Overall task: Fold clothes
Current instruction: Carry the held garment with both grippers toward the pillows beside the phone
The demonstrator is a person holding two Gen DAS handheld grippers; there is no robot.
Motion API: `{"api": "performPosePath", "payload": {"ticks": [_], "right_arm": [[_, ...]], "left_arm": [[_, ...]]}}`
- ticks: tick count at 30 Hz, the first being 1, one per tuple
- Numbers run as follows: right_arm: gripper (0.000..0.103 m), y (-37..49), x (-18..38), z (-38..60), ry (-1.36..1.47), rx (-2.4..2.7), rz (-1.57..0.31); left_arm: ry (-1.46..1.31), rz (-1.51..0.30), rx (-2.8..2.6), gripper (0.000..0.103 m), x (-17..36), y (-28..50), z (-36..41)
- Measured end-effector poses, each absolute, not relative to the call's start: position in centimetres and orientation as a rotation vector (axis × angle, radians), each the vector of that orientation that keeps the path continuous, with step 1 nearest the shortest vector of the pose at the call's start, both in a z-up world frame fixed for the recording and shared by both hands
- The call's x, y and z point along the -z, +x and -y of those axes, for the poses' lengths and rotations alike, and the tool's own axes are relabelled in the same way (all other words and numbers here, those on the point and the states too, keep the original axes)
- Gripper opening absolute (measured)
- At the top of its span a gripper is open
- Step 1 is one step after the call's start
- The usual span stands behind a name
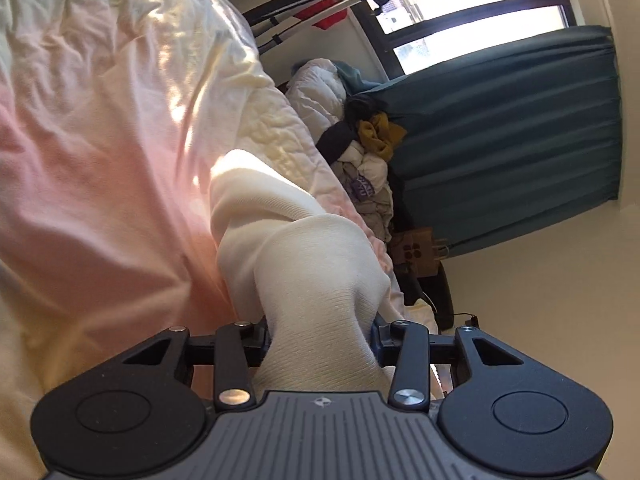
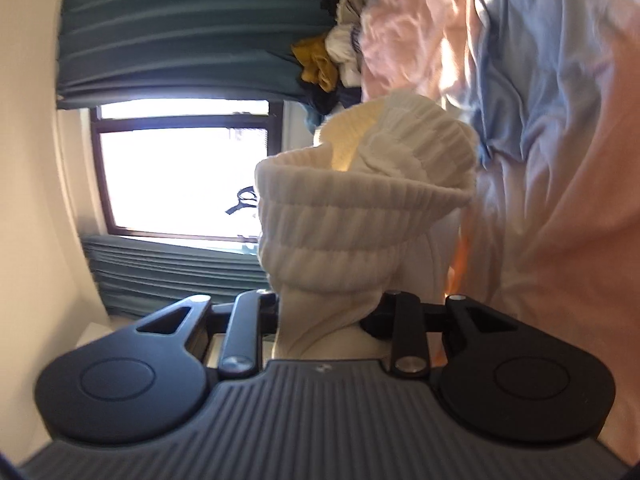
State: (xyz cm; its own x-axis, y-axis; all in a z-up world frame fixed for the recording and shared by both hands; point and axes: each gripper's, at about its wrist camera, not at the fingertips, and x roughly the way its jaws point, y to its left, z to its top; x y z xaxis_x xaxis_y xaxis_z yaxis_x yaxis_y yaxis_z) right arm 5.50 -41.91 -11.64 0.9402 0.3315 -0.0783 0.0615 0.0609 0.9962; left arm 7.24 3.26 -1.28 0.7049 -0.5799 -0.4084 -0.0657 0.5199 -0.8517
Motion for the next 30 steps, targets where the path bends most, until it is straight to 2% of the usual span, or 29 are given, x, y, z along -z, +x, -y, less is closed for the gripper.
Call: {"api": "performPosePath", "payload": {"ticks": [14, 21, 30], "right_arm": [[0.033, -6.0, 4.3, 56.5, 1.464, -0.16, -0.047], [0.033, -14.0, 3.0, 66.1, 1.418, -0.032, 0.123], [0.033, -25.8, 5.6, 75.4, 1.377, 0.223, 0.34]], "left_arm": [[-0.881, -0.72, 0.639, 0.043, -7.3, 2.2, 16.3], [-0.83, -0.791, 0.85, 0.043, -7.2, 1.0, 31.1], [-0.727, -0.943, 1.104, 0.043, -2.6, -1.4, 50.6]]}}
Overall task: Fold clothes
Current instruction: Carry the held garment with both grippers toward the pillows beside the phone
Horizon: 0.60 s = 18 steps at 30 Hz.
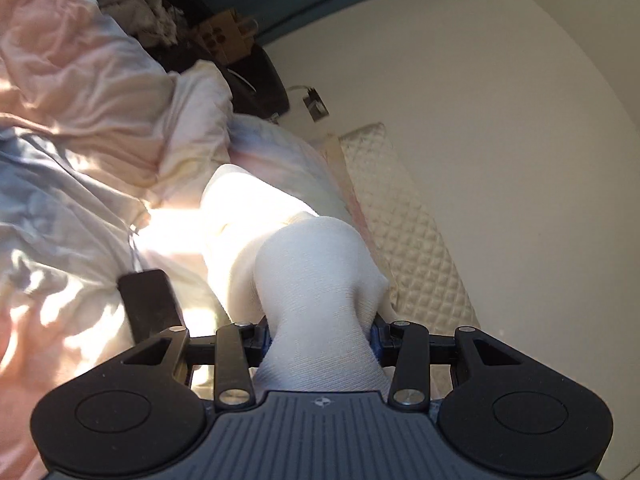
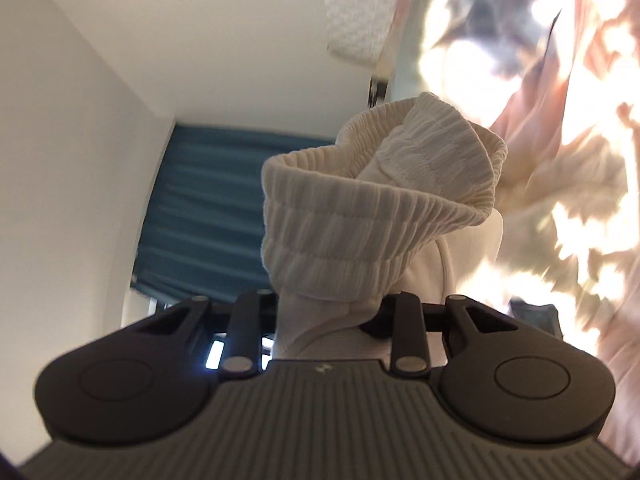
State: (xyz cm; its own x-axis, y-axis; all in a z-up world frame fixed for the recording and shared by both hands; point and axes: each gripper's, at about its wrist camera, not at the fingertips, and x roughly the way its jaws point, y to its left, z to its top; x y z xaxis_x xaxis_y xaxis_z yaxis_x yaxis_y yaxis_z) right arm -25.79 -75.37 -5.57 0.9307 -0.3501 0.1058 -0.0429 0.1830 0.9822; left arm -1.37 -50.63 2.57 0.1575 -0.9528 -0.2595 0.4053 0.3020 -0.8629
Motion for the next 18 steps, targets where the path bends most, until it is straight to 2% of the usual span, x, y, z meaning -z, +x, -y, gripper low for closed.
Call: {"api": "performPosePath", "payload": {"ticks": [6, 10, 18], "right_arm": [[0.033, -32.7, 9.9, 77.9, 1.36, 0.433, 0.425], [0.032, -35.6, 13.0, 78.2, 1.362, 0.569, 0.452], [0.032, -36.9, 19.1, 75.8, 1.441, 0.695, 0.344]], "left_arm": [[-0.671, -1.085, 1.184, 0.043, 3.9, -3.4, 61.1], [-0.592, -1.161, 1.226, 0.043, 8.2, -4.3, 64.9], [-0.473, -1.297, 1.158, 0.043, 13.1, -3.6, 65.4]]}}
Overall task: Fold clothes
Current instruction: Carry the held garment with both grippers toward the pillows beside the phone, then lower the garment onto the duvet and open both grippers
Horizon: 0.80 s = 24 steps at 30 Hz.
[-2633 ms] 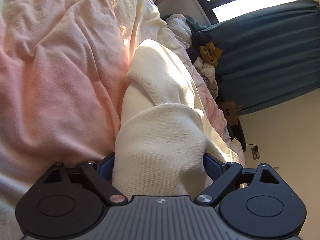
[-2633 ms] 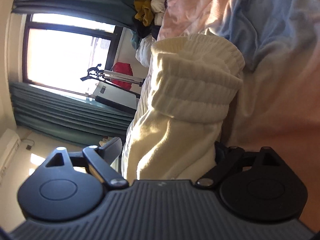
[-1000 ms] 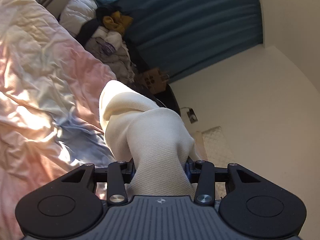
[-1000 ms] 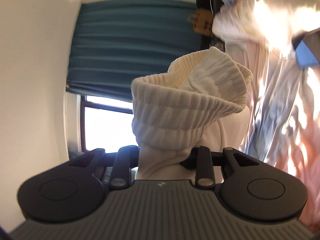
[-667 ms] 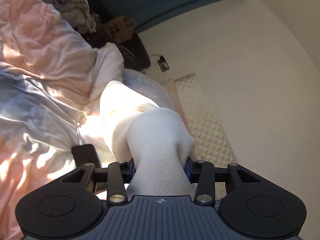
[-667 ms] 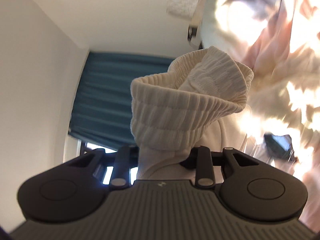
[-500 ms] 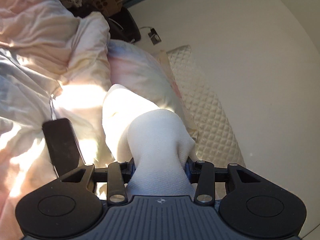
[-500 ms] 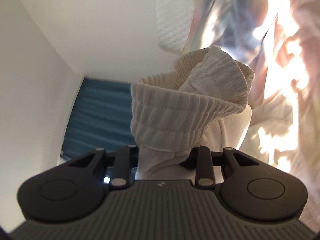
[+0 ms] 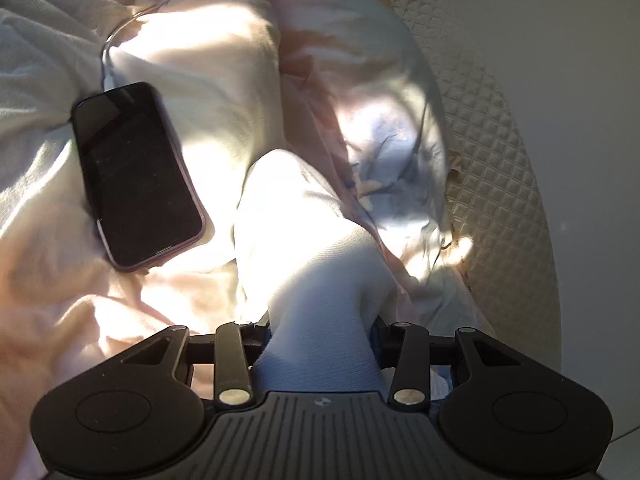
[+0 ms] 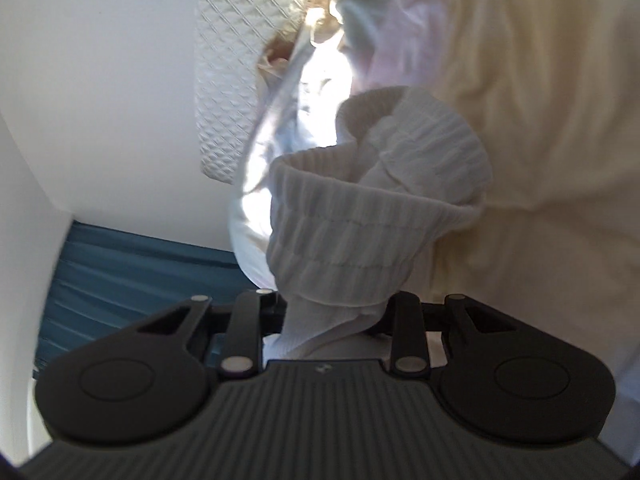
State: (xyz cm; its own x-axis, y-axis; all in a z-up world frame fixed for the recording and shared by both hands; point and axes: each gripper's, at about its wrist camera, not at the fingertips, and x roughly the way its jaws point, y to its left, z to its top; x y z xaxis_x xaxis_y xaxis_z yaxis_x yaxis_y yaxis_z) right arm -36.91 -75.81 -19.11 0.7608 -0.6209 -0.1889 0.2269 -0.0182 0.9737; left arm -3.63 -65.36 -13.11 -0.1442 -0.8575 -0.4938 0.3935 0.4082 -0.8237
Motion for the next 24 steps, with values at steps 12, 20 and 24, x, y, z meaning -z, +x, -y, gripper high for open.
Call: {"api": "performPosePath", "payload": {"ticks": [12, 20, 24], "right_arm": [[0.033, -37.6, 23.8, 72.5, 1.515, 0.737, 0.312], [0.052, -39.0, 20.9, 71.7, 1.472, 0.782, 0.2], [0.077, -40.3, 18.4, 70.6, 1.373, 0.837, 0.146]], "left_arm": [[-0.331, -1.407, 1.15, 0.054, 14.2, -3.5, 64.1], [-0.218, -1.29, 1.139, 0.081, 9.8, -5.9, 59.9], [-0.161, -1.16, 1.176, 0.099, 6.3, -7.5, 57.7]]}}
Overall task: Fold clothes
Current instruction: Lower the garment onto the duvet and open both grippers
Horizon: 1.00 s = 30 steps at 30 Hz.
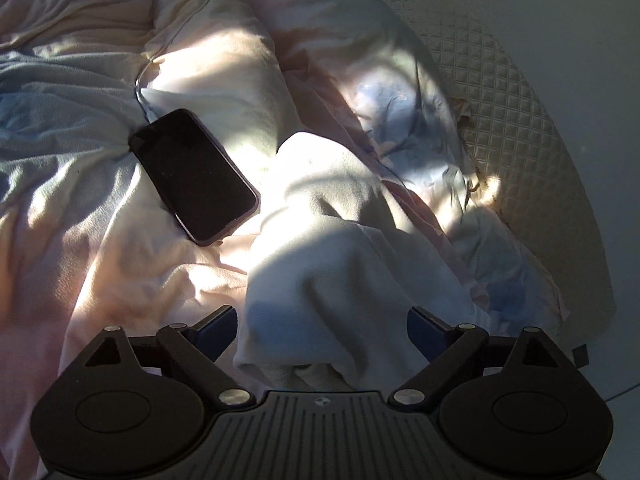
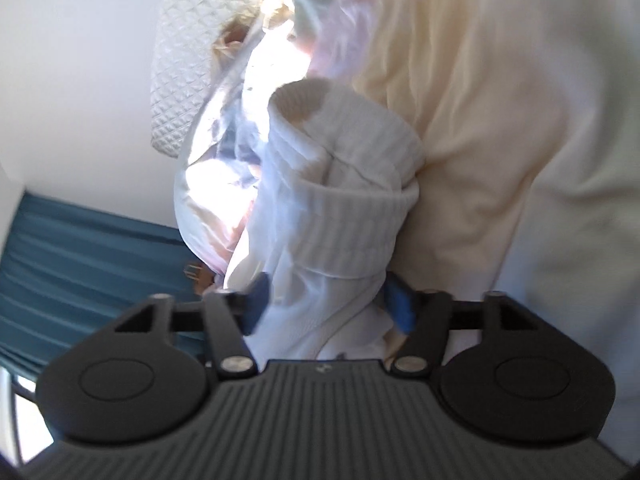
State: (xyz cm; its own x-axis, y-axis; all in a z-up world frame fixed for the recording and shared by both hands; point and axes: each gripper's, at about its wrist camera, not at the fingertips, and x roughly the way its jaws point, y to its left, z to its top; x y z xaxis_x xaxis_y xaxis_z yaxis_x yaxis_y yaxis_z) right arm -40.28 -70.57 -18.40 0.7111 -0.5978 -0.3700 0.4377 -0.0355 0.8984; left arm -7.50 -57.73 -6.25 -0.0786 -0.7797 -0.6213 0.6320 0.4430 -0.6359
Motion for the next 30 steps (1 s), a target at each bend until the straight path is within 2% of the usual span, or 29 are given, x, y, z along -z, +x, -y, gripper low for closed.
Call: {"api": "performPosePath", "payload": {"ticks": [1, 7, 17, 23, 30], "right_arm": [[0.082, -40.6, 17.7, 70.3, 1.342, 0.853, 0.134], [0.083, -42.2, 13.2, 67.9, 1.126, 0.946, 0.064], [0.082, -39.2, 4.0, 59.8, 0.646, 1.011, -0.076], [0.081, -37.7, 0.5, 54.5, 0.473, 1.026, -0.156], [0.081, -36.7, -0.5, 48.1, 0.371, 1.045, -0.207]], "left_arm": [[-0.15, -1.118, 1.173, 0.101, 5.4, -7.9, 57.9], [-0.061, -0.908, 1.182, 0.103, 0.1, -10.7, 52.9], [0.086, -0.596, 1.222, 0.103, -8.7, -17.9, 44.3], [0.144, -0.501, 1.185, 0.103, -10.5, -20.6, 39.7], [0.199, -0.423, 1.129, 0.103, -10.0, -23.7, 34.5]]}}
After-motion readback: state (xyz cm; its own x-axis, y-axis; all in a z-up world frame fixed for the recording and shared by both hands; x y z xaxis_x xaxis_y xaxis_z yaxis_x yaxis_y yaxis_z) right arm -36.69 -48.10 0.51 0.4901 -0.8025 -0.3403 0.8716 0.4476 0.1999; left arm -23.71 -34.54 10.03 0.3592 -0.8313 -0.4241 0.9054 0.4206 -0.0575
